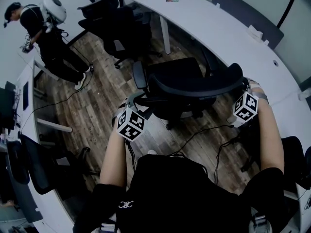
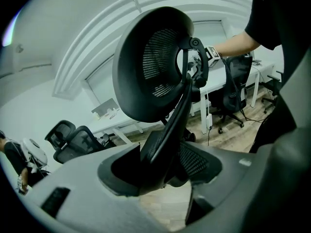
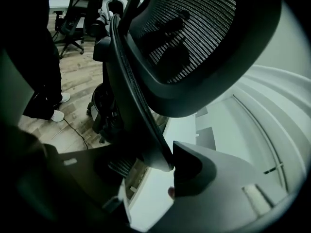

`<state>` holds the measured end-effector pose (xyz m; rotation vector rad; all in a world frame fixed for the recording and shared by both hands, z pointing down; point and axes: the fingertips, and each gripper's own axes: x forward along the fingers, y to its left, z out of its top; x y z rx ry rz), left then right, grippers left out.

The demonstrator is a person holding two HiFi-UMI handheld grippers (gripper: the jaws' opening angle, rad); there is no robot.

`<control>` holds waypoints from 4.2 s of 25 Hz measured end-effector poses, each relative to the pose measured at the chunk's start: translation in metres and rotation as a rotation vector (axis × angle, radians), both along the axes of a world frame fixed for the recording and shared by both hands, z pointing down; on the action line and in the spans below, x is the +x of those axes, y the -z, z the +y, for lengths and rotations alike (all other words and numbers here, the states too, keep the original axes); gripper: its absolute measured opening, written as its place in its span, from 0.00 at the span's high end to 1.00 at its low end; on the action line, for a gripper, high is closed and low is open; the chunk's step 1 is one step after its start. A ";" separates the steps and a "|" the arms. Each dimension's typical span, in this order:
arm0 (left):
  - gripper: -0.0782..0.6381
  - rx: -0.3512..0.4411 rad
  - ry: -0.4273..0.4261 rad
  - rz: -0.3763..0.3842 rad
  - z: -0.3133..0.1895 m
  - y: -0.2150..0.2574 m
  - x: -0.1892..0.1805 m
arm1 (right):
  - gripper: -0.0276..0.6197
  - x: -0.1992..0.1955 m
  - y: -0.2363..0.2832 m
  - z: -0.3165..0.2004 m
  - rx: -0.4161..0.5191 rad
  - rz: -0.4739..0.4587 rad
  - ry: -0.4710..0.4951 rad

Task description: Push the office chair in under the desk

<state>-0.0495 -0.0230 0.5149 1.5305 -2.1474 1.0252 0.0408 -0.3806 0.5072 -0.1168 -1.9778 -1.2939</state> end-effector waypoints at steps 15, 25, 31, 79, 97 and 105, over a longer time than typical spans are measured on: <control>0.51 0.011 -0.095 0.017 0.021 0.001 -0.037 | 0.60 0.014 0.002 0.039 -0.027 -0.022 -0.008; 0.49 0.005 -0.182 0.028 0.038 0.004 -0.074 | 0.63 0.014 0.004 0.077 -0.073 -0.038 -0.009; 0.48 0.015 -0.248 0.021 0.035 0.003 -0.102 | 0.62 0.011 0.004 0.090 -0.088 -0.071 -0.079; 0.47 -0.064 -0.789 0.007 0.013 -0.003 -0.368 | 0.63 -0.116 0.000 0.239 -0.122 -0.122 -0.626; 0.46 -0.056 -0.852 -0.026 -0.061 -0.003 -0.417 | 0.63 -0.153 0.000 0.199 -0.103 -0.145 -0.712; 0.46 -0.031 -0.902 -0.041 -0.112 -0.001 -0.437 | 0.62 -0.171 0.001 0.162 -0.115 -0.167 -0.756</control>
